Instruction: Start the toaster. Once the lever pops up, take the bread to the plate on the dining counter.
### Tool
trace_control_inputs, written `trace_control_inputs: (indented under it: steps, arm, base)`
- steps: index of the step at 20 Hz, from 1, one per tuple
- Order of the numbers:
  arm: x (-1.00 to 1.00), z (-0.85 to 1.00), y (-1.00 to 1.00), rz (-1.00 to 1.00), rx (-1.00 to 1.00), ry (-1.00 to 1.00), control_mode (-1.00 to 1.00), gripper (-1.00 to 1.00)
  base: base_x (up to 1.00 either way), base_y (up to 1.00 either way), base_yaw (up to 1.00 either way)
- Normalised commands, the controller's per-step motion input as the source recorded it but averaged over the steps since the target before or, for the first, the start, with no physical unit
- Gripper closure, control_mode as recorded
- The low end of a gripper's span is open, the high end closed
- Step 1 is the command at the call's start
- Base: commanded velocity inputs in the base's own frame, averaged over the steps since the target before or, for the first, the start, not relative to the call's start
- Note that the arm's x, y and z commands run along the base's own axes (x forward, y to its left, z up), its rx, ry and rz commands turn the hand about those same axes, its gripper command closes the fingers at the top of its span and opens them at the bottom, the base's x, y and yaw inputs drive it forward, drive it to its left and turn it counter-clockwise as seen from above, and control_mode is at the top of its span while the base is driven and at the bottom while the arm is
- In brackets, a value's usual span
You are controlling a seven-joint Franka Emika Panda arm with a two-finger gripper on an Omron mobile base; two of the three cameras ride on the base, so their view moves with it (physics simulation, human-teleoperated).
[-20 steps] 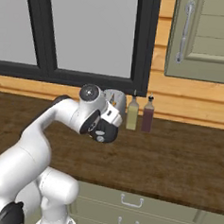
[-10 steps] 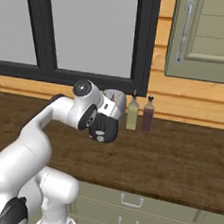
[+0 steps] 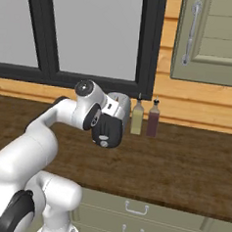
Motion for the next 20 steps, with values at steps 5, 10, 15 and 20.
trace_control_inputs:
  steps: [5,10,15,20]
  arm:
    - [0.00,0.00,0.00,0.00,0.00,0.00,-1.00,-1.00]
    - [0.00,0.00,0.00,0.00,0.00,0.00,-1.00,-1.00]
    - [0.00,0.00,0.00,0.00,0.00,0.00,-1.00,-1.00]
    - [0.00,0.00,0.00,0.00,0.00,0.00,-1.00,-1.00]
  base:
    - [0.00,0.00,0.00]
    - [0.00,0.00,0.00]
    - [0.00,0.00,0.00]
    - [0.00,0.00,0.00]
